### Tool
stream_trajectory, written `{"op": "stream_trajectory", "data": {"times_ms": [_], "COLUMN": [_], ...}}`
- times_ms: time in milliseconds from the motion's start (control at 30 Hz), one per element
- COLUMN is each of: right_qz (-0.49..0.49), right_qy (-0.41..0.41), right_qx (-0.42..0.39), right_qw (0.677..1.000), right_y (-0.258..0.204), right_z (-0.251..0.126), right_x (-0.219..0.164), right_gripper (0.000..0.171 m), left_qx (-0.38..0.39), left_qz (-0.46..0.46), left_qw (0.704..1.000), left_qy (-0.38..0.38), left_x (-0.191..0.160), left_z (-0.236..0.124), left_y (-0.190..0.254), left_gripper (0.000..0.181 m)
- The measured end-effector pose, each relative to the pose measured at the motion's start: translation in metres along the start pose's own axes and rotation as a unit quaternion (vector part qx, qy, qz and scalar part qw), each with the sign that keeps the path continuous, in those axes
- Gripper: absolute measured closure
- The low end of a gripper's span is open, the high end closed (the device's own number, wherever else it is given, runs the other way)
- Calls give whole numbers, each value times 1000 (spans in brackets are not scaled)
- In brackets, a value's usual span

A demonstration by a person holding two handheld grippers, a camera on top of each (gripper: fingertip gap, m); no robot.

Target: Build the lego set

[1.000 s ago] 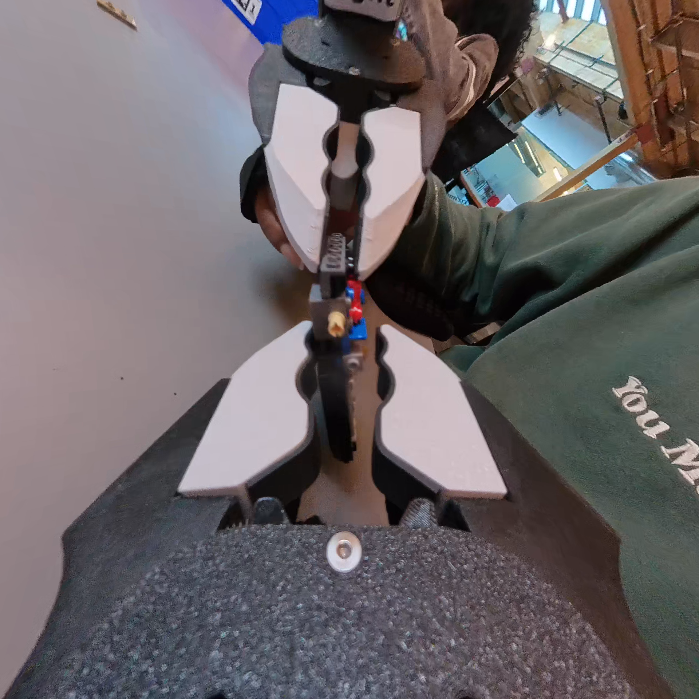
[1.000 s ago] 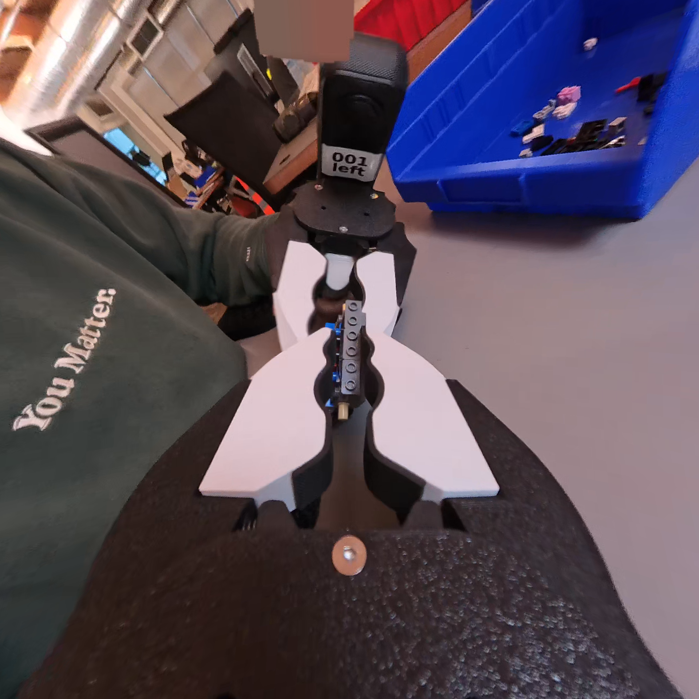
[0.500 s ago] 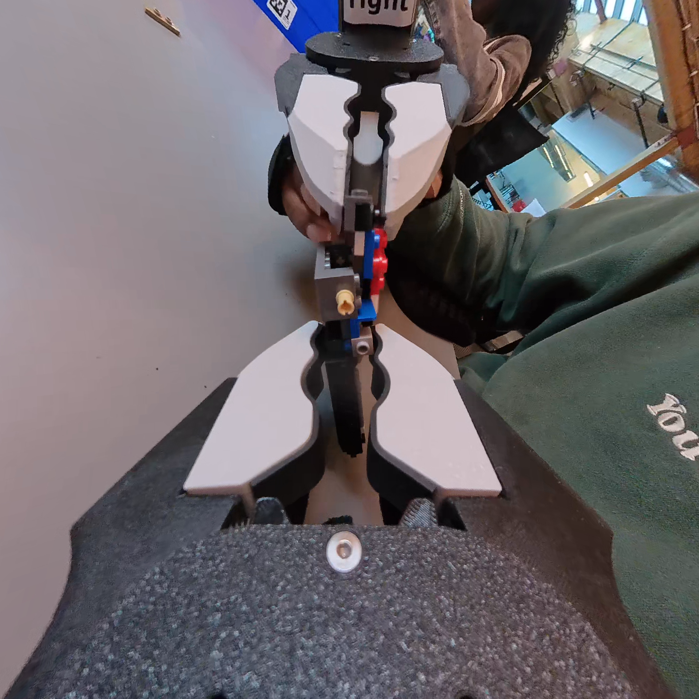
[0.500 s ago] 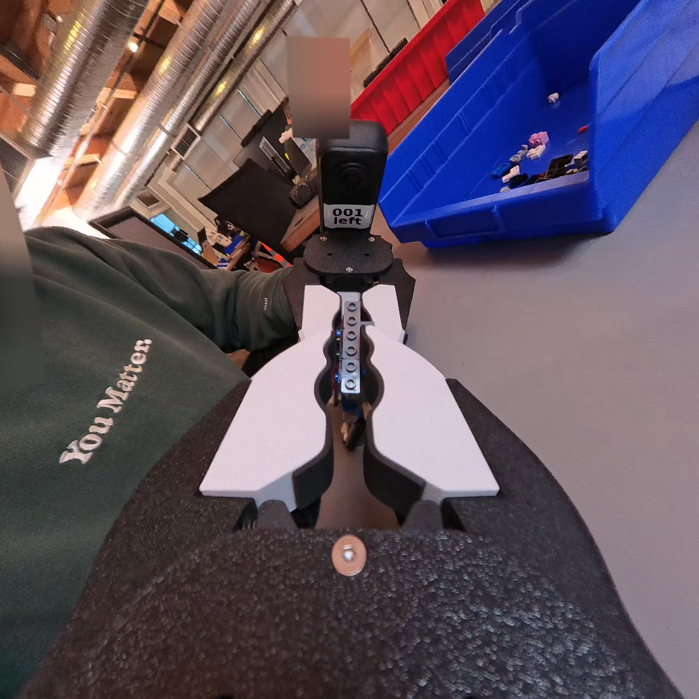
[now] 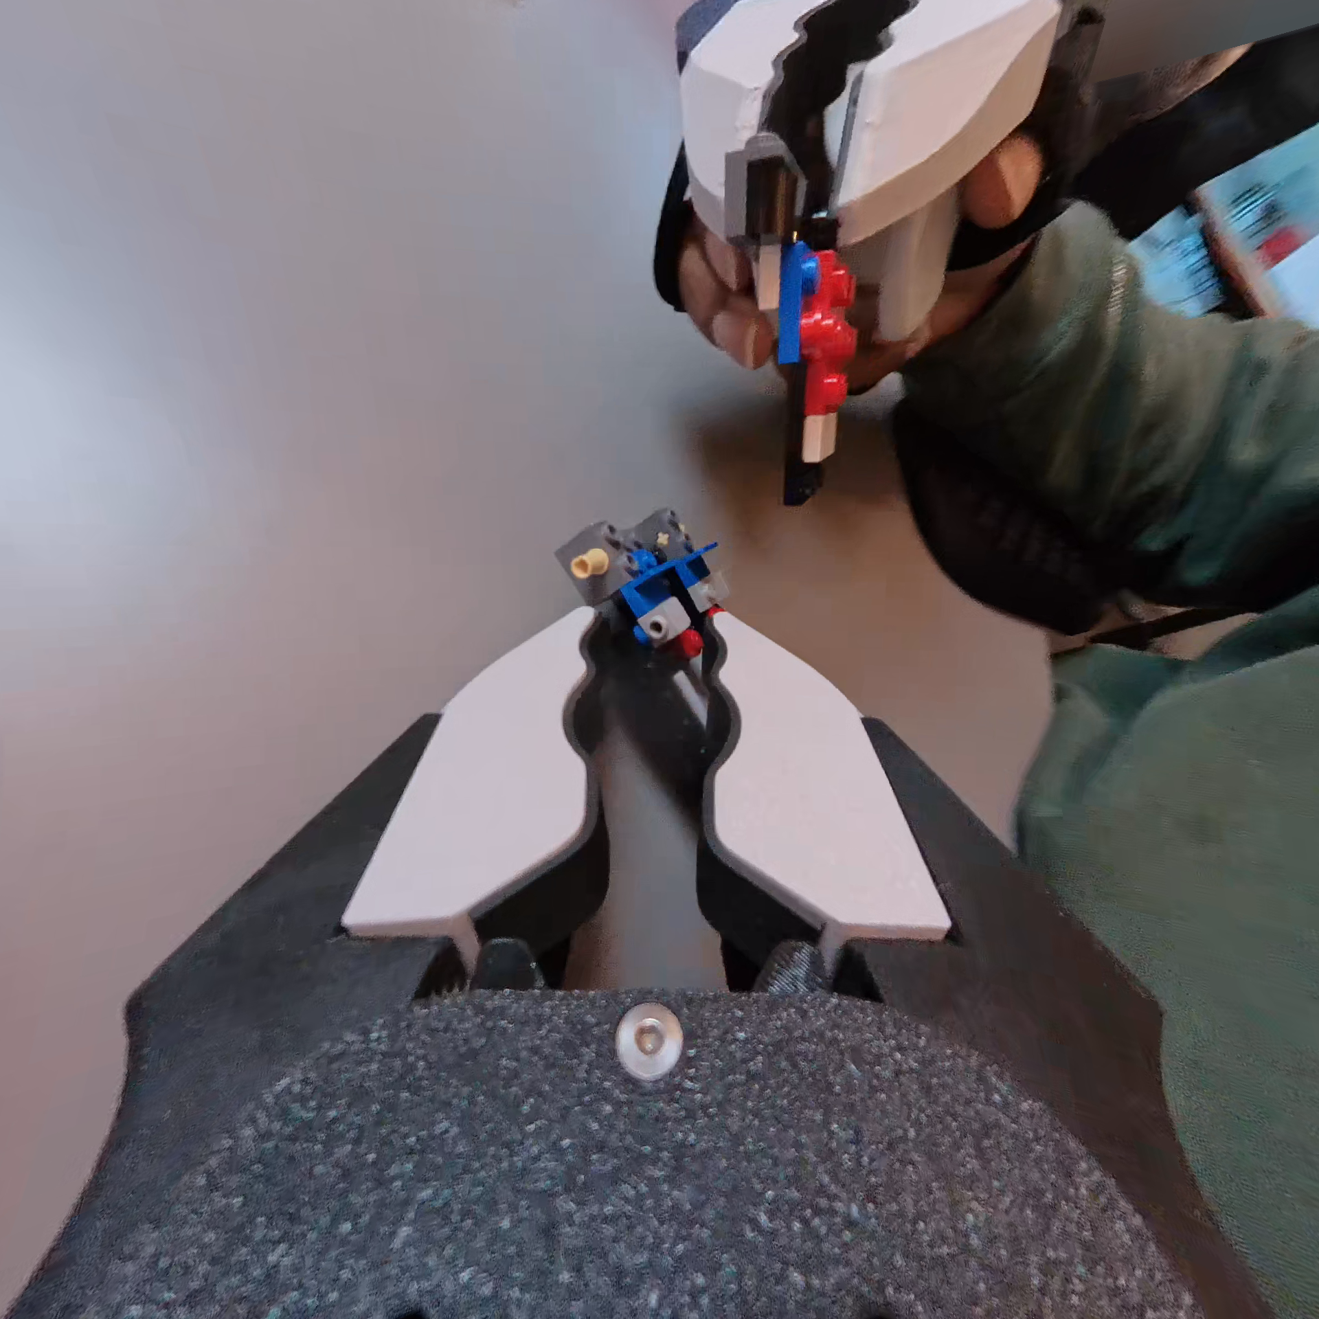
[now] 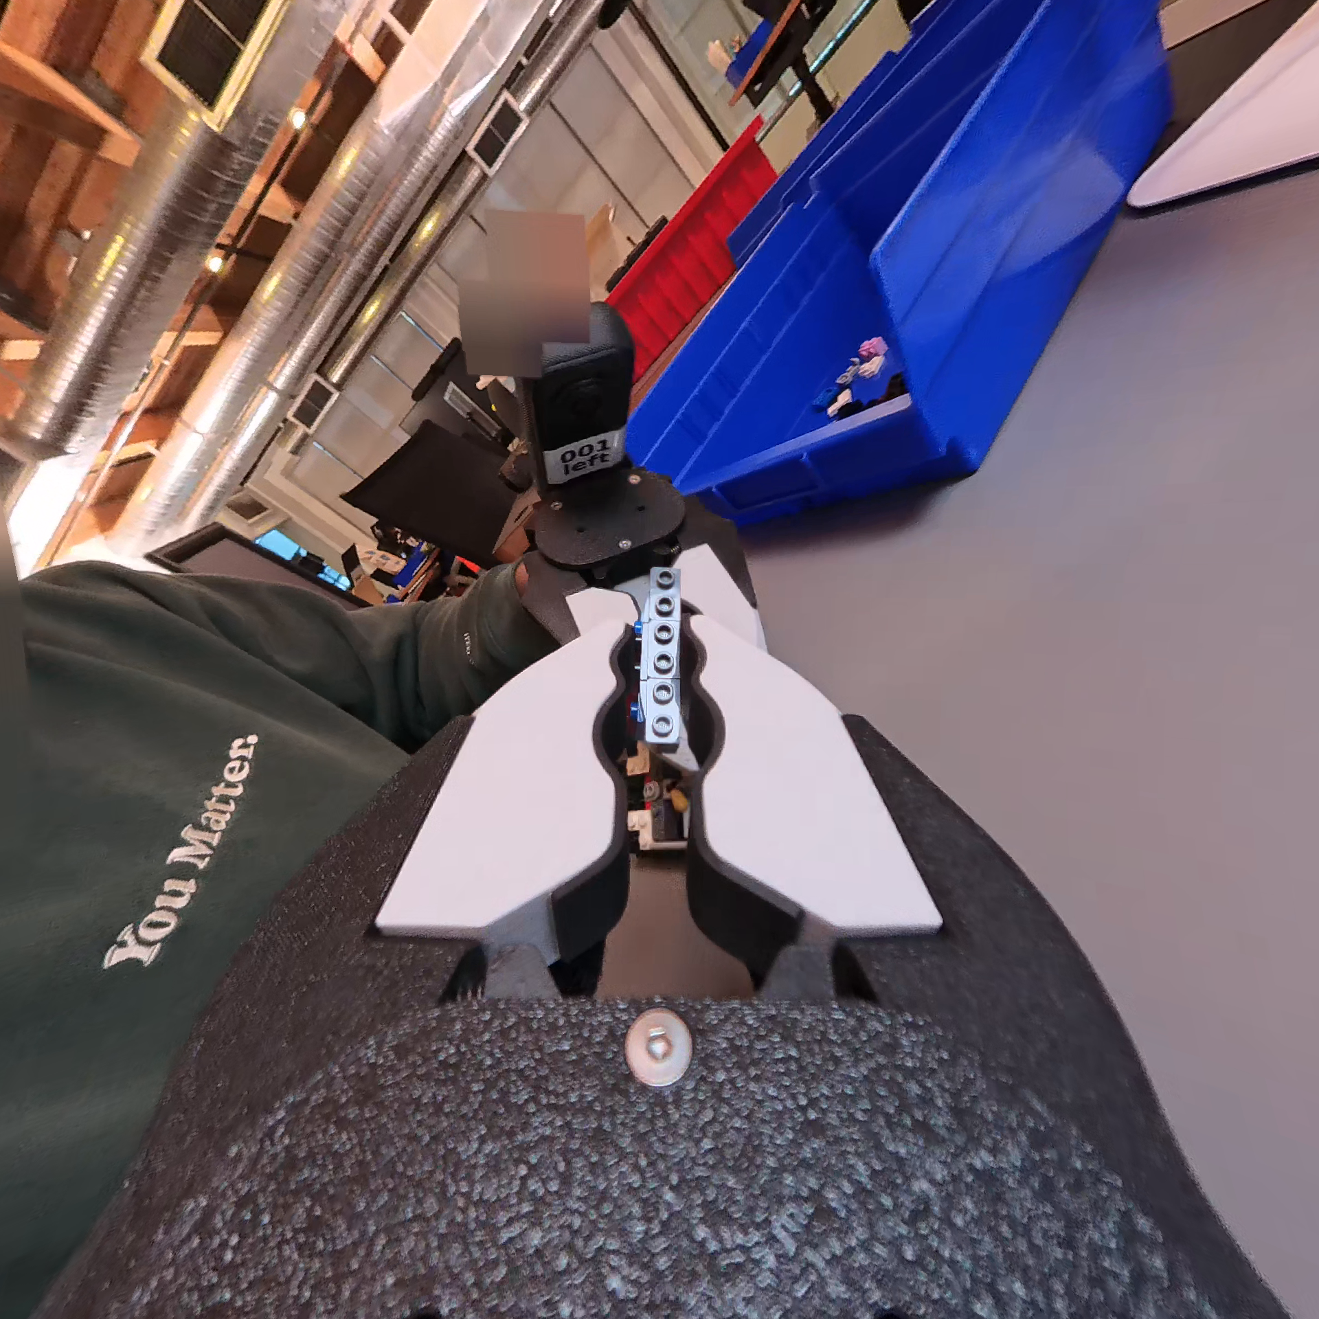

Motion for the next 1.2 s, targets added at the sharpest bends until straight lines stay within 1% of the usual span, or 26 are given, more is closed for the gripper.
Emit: {"op": "stream_trajectory", "data": {"times_ms": [133,300,367,433,467,533,633,733,767,800,867,1067,1200], "right_qz": [6,6,12,21,25,32,32,41,44,46,54,19,-36], "right_qy": [19,53,74,100,113,130,139,131,122,114,107,95,120], "right_qx": [-16,-41,-46,-48,-44,-24,13,49,58,67,85,118,173], "right_qw": [1000,998,996,994,992,991,990,989,990,990,989,988,977], "right_y": [4,7,8,9,8,5,-1,-8,-9,-11,-15,-26,-41], "right_z": [-7,-20,-26,-31,-32,-33,-25,-10,-5,1,8,21,22], "right_x": [3,8,9,11,11,12,12,8,6,3,-1,-7,-5], "right_gripper": [160,160,160,159,160,159,160,160,160,160,160,160,160], "left_qx": [41,31,57,86,94,75,-7,-78,-93,-97,-92,-48,-17], "left_qz": [44,92,122,143,152,160,118,60,38,19,7,41,93], "left_qw": [998,994,990,986,984,984,988,985,982,980,980,981,974], "left_qy": [-21,-41,-43,-27,-6,37,95,145,160,172,178,183,205], "left_x": [14,35,46,57,63,68,63,53,50,47,40,26,20], "left_z": [5,21,28,28,24,9,-11,-21,-23,-26,-30,-44,-55], "left_y": [-6,-13,-22,-26,-24,-12,11,29,32,33,35,49,64], "left_gripper": [157,157,155,147,146,146,146,147,150,154,170,171,170]}}
Point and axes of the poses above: each gripper's, where its closed fingertips meet, z out along the fingers, x out of its top, y = z × x across the jaws, the point moved 9 cm from there along -z, back along the fingers, and after that the axes turned 8 degrees about x, right-handed, at the moved point
